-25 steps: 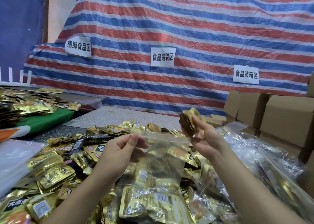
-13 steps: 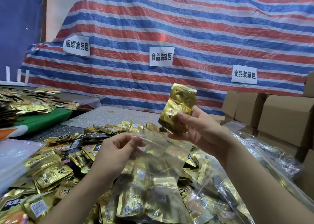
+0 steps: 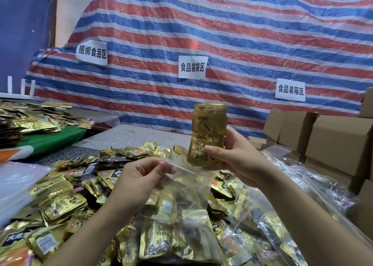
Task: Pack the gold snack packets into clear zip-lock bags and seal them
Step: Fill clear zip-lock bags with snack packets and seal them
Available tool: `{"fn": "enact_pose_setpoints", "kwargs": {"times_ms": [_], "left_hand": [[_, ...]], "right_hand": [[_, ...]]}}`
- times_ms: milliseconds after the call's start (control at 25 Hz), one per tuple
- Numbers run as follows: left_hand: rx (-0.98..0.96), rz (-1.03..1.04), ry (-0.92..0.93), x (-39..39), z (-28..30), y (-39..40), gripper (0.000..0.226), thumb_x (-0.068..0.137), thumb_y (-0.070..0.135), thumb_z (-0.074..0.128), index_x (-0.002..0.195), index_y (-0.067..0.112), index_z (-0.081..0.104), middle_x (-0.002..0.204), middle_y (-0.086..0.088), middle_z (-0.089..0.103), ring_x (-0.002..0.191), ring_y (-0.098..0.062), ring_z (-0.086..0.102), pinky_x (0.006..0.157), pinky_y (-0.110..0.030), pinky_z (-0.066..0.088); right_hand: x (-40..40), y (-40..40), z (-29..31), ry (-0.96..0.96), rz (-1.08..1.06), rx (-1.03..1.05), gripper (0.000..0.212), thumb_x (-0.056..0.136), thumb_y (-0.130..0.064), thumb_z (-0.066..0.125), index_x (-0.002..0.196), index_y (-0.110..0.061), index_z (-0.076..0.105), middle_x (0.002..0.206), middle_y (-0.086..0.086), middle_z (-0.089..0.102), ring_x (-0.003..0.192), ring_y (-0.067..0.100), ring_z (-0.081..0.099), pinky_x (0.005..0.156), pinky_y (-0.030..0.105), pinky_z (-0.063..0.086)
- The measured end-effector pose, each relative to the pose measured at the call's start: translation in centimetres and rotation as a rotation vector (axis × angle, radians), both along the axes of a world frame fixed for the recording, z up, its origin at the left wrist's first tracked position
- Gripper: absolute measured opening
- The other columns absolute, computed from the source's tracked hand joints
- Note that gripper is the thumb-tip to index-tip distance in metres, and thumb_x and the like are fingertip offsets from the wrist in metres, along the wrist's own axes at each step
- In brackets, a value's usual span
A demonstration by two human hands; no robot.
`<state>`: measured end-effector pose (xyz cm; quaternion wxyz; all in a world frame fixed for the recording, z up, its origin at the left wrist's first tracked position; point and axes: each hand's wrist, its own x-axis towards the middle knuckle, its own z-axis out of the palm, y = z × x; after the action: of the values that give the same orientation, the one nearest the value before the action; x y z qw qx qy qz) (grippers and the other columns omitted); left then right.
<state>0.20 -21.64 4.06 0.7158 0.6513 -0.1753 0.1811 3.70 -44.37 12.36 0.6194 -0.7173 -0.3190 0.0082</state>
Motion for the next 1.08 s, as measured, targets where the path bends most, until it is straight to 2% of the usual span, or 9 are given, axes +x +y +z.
{"fn": "enact_pose_setpoints", "kwargs": {"times_ms": [240, 400, 600, 760, 840, 960, 1080], "left_hand": [[-0.010, -0.003, -0.003, 0.1, 0.1, -0.3, 0.024, 0.079, 0.034, 0.062, 0.077, 0.018, 0.079, 0.084, -0.006, 0.077, 0.067, -0.012, 0.070, 0.057, -0.019, 0.053], [-0.011, -0.003, -0.005, 0.0, 0.0, -0.3, 0.022, 0.081, 0.033, 0.062, 0.079, 0.022, 0.080, 0.084, -0.006, 0.077, 0.070, -0.016, 0.071, 0.058, -0.019, 0.053], [0.001, 0.009, -0.006, -0.1, 0.0, -0.3, 0.022, 0.082, 0.033, 0.061, 0.081, 0.022, 0.080, 0.080, -0.007, 0.077, 0.071, -0.018, 0.071, 0.058, -0.019, 0.053], [-0.054, -0.019, -0.021, -0.3, 0.3, -0.4, 0.022, 0.081, 0.031, 0.060, 0.079, 0.028, 0.081, 0.079, -0.004, 0.077, 0.064, -0.011, 0.070, 0.056, -0.018, 0.053], [-0.056, -0.032, -0.028, -0.4, 0.4, -0.3, 0.021, 0.082, 0.033, 0.060, 0.081, 0.031, 0.081, 0.081, -0.003, 0.077, 0.064, -0.008, 0.069, 0.056, -0.018, 0.053], [-0.034, -0.030, -0.028, -0.4, 0.3, -0.2, 0.021, 0.082, 0.038, 0.059, 0.084, 0.035, 0.080, 0.083, 0.000, 0.077, 0.065, -0.006, 0.068, 0.057, -0.016, 0.051], [-0.019, 0.003, -0.033, -0.3, 0.0, -0.1, 0.023, 0.082, 0.042, 0.057, 0.081, 0.036, 0.079, 0.072, 0.003, 0.075, 0.062, -0.002, 0.064, 0.058, -0.012, 0.048]], "right_hand": [[-0.4, -0.6, 0.3, -0.100, 0.125, -0.283, 0.045, 0.085, 0.001, 0.071, 0.125, -0.015, 0.060, 0.121, 0.011, 0.069, 0.114, 0.028, 0.066, 0.092, 0.034, 0.055], [-0.6, -0.1, 0.1, -0.150, 0.067, -0.411, 0.046, 0.086, 0.006, 0.069, 0.129, -0.008, 0.059, 0.120, 0.012, 0.069, 0.113, 0.025, 0.066, 0.097, 0.041, 0.054], [-0.9, 0.2, 0.3, -0.175, 0.034, -0.604, 0.035, 0.093, -0.006, 0.065, 0.128, -0.010, 0.061, 0.118, 0.004, 0.070, 0.109, 0.014, 0.067, 0.094, 0.032, 0.055], [-0.6, 0.4, 0.2, -0.073, 0.104, -0.556, 0.032, 0.096, -0.013, 0.061, 0.129, -0.010, 0.060, 0.121, 0.008, 0.069, 0.112, 0.023, 0.066, 0.095, 0.037, 0.054], [-0.5, 0.7, -0.4, -0.077, 0.113, -0.487, 0.031, 0.093, -0.015, 0.063, 0.124, -0.012, 0.063, 0.117, 0.006, 0.071, 0.110, 0.022, 0.067, 0.090, 0.033, 0.054], [-0.5, 1.1, -1.2, -0.048, 0.136, -0.404, 0.026, 0.091, -0.007, 0.064, 0.116, -0.013, 0.067, 0.109, 0.005, 0.073, 0.101, 0.020, 0.069, 0.084, 0.026, 0.054], [-0.7, 1.0, -0.6, -0.070, 0.094, -0.535, 0.019, 0.091, -0.003, 0.066, 0.109, -0.006, 0.070, 0.104, 0.006, 0.075, 0.096, 0.020, 0.070, 0.083, 0.029, 0.056]]}}
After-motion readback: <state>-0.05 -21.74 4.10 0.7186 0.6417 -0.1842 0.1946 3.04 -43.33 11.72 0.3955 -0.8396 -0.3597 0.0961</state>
